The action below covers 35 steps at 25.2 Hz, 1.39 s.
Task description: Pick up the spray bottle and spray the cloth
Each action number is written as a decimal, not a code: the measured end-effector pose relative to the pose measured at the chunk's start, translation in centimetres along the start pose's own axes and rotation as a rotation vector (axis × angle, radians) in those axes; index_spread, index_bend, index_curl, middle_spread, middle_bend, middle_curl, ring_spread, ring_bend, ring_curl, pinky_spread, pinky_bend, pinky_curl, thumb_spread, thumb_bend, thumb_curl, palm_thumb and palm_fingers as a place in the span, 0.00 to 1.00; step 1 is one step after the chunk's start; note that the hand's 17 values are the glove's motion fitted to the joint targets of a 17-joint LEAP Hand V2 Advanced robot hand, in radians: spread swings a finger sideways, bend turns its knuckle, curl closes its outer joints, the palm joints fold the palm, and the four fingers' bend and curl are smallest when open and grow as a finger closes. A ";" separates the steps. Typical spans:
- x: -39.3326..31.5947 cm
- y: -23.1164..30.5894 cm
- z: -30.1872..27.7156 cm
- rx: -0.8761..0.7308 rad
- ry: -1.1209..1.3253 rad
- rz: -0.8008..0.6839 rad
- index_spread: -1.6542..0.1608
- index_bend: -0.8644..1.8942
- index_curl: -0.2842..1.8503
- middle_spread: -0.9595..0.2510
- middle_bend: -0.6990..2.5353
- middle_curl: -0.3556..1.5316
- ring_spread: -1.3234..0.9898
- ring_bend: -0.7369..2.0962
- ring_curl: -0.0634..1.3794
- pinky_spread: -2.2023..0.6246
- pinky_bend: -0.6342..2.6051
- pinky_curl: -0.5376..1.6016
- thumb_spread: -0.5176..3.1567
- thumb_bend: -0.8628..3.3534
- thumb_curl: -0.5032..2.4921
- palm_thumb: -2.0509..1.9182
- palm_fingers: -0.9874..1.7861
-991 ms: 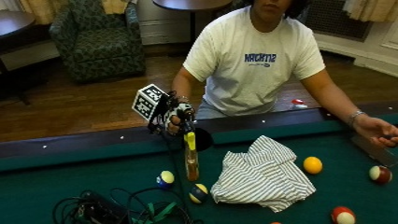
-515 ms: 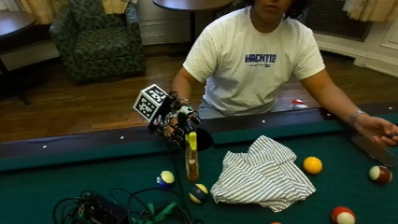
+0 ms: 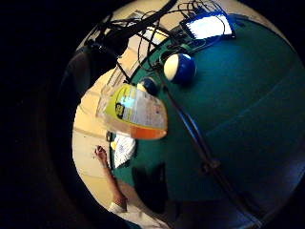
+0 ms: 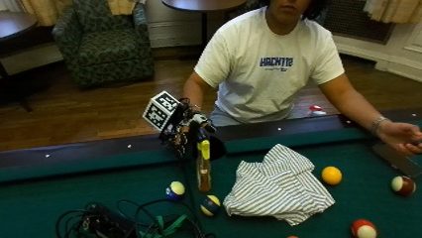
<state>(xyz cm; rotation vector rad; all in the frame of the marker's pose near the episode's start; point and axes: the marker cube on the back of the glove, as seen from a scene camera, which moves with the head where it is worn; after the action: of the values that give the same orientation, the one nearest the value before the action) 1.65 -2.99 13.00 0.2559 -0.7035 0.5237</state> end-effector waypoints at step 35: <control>-1.0 -7.3 5.9 -0.092 -0.128 0.121 0.71 0.33 0.22 0.69 0.27 0.39 0.51 0.46 0.31 0.82 0.33 0.43 0.39 0.20 0.31 0.72 0.57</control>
<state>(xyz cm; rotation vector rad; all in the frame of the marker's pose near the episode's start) 1.68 -11.81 16.32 0.1620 -0.8690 0.5924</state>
